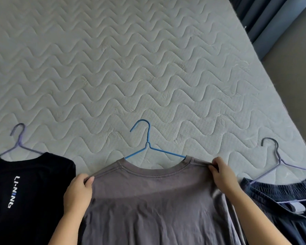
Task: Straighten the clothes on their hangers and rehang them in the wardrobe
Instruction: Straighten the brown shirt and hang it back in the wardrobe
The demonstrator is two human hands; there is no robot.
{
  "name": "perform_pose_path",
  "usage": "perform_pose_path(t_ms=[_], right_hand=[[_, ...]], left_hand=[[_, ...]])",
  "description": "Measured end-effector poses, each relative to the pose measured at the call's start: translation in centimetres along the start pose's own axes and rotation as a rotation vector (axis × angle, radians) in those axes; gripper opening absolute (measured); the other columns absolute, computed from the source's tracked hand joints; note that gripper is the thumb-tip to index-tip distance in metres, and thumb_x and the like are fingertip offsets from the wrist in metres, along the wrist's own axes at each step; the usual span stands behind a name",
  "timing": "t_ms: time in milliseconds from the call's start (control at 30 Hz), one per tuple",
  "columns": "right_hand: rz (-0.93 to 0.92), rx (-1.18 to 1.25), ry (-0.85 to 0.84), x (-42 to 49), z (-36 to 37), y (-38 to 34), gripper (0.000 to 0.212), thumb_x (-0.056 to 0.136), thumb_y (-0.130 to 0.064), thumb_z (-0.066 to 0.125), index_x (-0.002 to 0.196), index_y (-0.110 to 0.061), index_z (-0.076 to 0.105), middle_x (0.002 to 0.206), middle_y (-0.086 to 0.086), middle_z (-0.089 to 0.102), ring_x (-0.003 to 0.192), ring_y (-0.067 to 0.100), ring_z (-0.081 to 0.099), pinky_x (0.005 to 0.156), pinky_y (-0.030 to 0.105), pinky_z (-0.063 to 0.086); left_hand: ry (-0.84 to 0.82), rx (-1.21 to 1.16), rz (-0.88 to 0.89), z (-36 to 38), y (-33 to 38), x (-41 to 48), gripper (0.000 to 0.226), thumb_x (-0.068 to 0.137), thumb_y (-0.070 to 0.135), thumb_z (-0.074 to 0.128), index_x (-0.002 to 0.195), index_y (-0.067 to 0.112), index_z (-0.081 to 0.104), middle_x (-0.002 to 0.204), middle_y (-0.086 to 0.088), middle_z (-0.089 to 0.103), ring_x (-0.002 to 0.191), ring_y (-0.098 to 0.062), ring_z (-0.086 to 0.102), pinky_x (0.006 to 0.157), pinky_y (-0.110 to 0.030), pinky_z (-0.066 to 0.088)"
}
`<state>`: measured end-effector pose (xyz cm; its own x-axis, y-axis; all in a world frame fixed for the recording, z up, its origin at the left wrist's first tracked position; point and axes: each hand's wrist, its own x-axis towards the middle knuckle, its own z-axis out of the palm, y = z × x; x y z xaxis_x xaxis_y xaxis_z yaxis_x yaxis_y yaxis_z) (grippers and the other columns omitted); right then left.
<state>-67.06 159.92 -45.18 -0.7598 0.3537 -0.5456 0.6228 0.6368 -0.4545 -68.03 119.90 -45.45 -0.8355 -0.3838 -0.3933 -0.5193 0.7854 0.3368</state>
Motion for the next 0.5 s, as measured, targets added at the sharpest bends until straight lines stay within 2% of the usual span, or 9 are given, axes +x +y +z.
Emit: perform_pose_path(t_ms=[100,267,500], right_hand=[[-0.001,0.062,0.023,-3.6,-1.3,0.2,0.033,0.091,-0.009,0.051,0.066,-0.023,0.034,0.065,-0.004,0.048,0.07,0.025,0.048,0.061,0.033,0.031],[-0.002,0.064,-0.019,-9.1,-3.8,1.4,0.012,0.089,-0.009,0.053,0.082,-0.013,0.044,0.066,-0.008,0.049,0.073,0.024,0.049,0.063,0.032,0.032],[-0.007,-0.006,-0.076,-18.6,-6.3,4.0,0.01,0.089,-0.008,0.051,0.085,-0.016,0.046,0.081,0.006,0.056,0.075,0.024,0.049,0.065,0.031,0.032]], left_hand=[[0.001,-0.033,-0.025,-2.1,-0.6,-4.0,0.017,0.091,0.024,0.049,0.081,0.012,0.056,0.085,-0.007,0.061,0.077,-0.028,0.056,0.063,-0.034,0.04],[-0.009,-0.147,-0.103,-4.5,-1.6,-10.9,0.011,0.09,0.02,0.053,0.085,0.014,0.059,0.089,-0.005,0.063,0.082,-0.027,0.056,0.068,-0.035,0.041],[0.05,-0.186,-0.206,-7.2,-3.6,-21.9,0.009,0.089,0.018,0.055,0.081,0.014,0.058,0.091,-0.007,0.062,0.08,-0.027,0.054,0.068,-0.034,0.039]])
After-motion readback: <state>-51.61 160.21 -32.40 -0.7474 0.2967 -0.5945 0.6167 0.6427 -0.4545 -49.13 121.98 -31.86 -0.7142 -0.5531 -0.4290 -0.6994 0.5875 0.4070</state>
